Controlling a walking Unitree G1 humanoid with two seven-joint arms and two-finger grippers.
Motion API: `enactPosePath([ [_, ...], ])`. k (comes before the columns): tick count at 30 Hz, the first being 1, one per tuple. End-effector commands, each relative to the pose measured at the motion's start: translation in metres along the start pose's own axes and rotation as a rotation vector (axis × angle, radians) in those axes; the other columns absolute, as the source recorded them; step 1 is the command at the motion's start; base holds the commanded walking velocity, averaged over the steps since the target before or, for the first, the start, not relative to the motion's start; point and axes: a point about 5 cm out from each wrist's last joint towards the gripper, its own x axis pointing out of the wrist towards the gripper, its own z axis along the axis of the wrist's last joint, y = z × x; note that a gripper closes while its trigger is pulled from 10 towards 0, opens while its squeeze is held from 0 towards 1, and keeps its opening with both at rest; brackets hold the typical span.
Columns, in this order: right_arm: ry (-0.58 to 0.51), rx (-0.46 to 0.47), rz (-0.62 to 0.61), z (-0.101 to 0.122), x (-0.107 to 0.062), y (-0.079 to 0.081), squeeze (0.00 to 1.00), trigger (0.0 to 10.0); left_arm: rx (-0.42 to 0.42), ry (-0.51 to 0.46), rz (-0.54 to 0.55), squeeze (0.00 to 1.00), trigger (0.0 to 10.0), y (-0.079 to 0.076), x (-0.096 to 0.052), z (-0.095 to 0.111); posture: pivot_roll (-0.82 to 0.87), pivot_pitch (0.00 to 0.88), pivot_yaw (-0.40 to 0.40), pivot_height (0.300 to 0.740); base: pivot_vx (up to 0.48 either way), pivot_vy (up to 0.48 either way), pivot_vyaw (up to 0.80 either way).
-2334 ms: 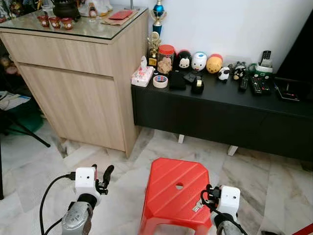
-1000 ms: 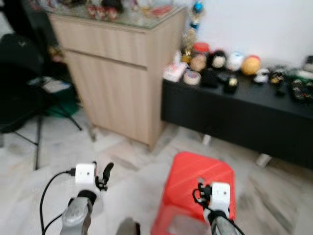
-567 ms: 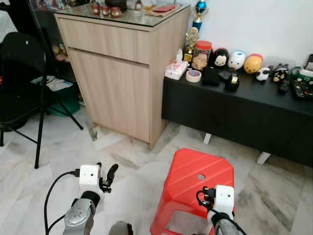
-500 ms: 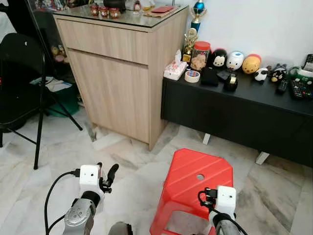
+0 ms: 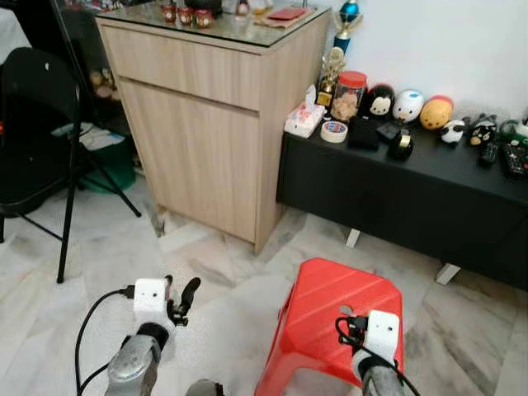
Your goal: Hang keys on a hook
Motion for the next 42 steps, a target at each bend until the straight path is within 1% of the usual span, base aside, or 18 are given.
enactPosePath([
  [1,0.004,0.006,-0.034,0.002,0.001,-0.009,0.00,10.0,-0.007,0.001,-0.023,0.00,10.0,-0.008,0.003,0.001,0.04,0.016,-0.051,0.647,0.262,0.000,0.00],
  [7,0.018,0.007,-0.048,0.001,0.002,-0.010,0.00,10.0,-0.005,-0.001,-0.022,0.00,10.0,-0.009,0.002,0.001,0.04,0.019,-0.053,0.647,0.000,0.000,0.00],
  [9,0.032,0.022,-0.099,0.000,0.002,-0.014,0.00,10.0,-0.006,0.001,-0.024,0.00,10.0,-0.009,0.001,0.000,0.04,0.019,-0.053,0.647,0.000,0.000,0.00],
  [13,0.057,0.036,-0.162,-0.001,0.003,-0.021,0.00,10.0,-0.004,0.005,-0.024,0.00,10.0,-0.009,0.000,-0.001,0.04,0.023,-0.051,0.647,0.000,0.000,0.00],
  [17,0.071,0.064,-0.244,0.000,0.004,-0.030,0.00,10.0,-0.003,0.008,-0.021,0.00,10.0,-0.008,0.000,-0.001,0.04,0.026,-0.051,0.647,0.000,0.000,0.00],
  [18,0.079,0.079,-0.291,0.001,0.004,-0.036,0.00,10.0,-0.001,0.009,-0.021,0.00,10.0,-0.008,0.000,-0.001,0.05,0.029,-0.048,0.647,0.000,0.000,0.00],
  [21,0.092,0.105,-0.334,0.000,0.004,-0.042,0.00,10.0,-0.001,0.011,-0.021,0.00,10.0,-0.007,-0.001,-0.001,0.05,0.031,-0.046,0.647,0.000,0.000,0.00],
  [24,0.074,0.127,-0.319,0.003,0.005,-0.041,0.00,10.0,0.002,0.015,-0.022,0.00,10.0,-0.006,-0.001,-0.002,0.05,0.036,-0.043,0.647,0.000,0.000,0.00],
  [26,0.034,0.108,-0.283,0.008,0.007,-0.037,0.00,10.0,0.003,0.018,-0.021,0.00,10.0,-0.006,-0.001,-0.002,0.05,0.036,-0.043,0.647,0.000,0.000,0.00],
  [28,0.033,0.106,-0.281,0.009,0.007,-0.037,0.00,10.0,0.003,0.019,-0.021,0.00,10.0,-0.006,-0.001,-0.002,0.05,0.036,-0.043,0.647,0.000,0.000,0.00],
  [30,-0.018,0.078,-0.213,0.016,0.009,-0.027,0.00,10.0,0.002,0.024,-0.021,0.00,10.0,-0.006,0.000,-0.003,0.05,0.038,-0.040,0.647,0.000,0.000,0.00],
  [32,-0.039,0.074,-0.199,0.019,0.009,-0.024,0.00,10.0,0.001,0.026,-0.023,0.00,10.0,-0.007,0.001,-0.003,0.05,0.040,-0.038,0.637,0.000,0.000,0.00],
  [35,-0.028,0.076,-0.215,0.016,0.009,-0.026,0.00,10.0,-0.001,0.026,-0.027,0.00,10.0,-0.009,0.002,-0.003,0.05,0.041,-0.038,0.617,0.000,0.000,0.00],
  [38,-0.026,0.073,-0.218,0.016,0.009,-0.026,0.00,10.0,-0.001,0.025,-0.028,0.00,10.0,-0.009,0.002,-0.003,0.05,0.042,-0.038,0.607,0.000,0.000,0.00],
  [41,0.003,0.045,-0.227,0.013,0.009,-0.028,0.00,10.0,0.000,0.028,-0.029,0.00,10.0,-0.009,0.002,-0.004,0.05,0.043,-0.039,0.607,0.000,0.000,0.00],
  [42,0.027,0.037,-0.236,0.010,0.009,-0.029,0.00,10.0,0.001,0.030,-0.030,0.00,10.0,-0.010,0.002,-0.004,0.05,0.046,-0.039,0.607,0.000,0.000,0.00],
])
